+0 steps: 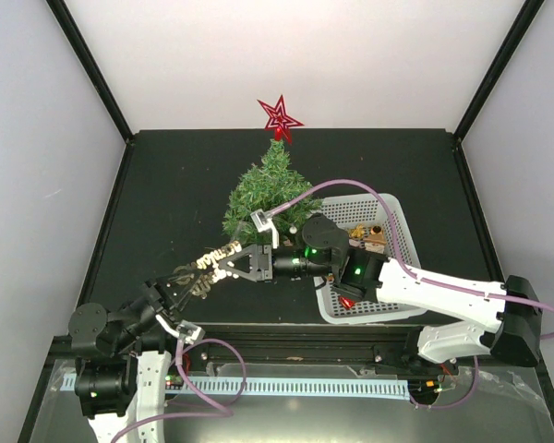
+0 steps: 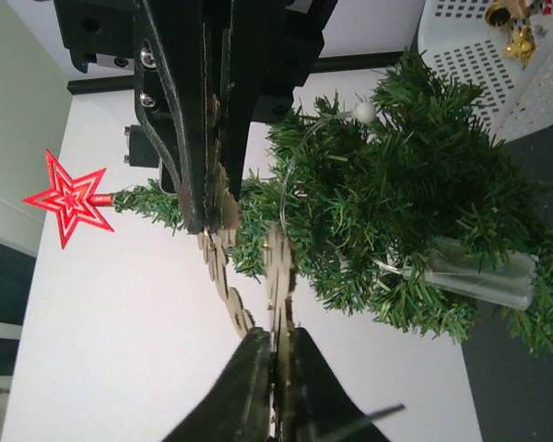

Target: Decorate the small christmas tree

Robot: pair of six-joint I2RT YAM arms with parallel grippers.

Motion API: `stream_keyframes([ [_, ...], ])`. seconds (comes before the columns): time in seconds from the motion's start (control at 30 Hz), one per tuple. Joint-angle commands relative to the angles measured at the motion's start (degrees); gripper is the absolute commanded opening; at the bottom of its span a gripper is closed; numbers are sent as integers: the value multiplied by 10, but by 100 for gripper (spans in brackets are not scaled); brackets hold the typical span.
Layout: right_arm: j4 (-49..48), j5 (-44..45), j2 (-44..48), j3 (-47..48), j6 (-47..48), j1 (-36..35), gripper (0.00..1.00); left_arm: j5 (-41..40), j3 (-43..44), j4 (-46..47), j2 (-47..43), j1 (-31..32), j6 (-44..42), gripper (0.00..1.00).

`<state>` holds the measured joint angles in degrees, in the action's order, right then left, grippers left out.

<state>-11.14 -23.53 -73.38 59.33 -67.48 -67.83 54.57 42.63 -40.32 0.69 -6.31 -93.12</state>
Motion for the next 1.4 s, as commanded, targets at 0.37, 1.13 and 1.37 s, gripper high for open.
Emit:
stream_keyframes([
  [0.37, 14, 21, 35, -15, 42, -6, 67, 8, 28, 83, -53, -4, 136, 1],
  [1.13, 433, 311, 259, 83, 460, 2, 74, 218, 415, -339, 445, -13, 479, 1],
  [1.37, 447, 276, 192, 127, 520, 0, 70, 182, 441, -421, 559, 150, 525, 2],
])
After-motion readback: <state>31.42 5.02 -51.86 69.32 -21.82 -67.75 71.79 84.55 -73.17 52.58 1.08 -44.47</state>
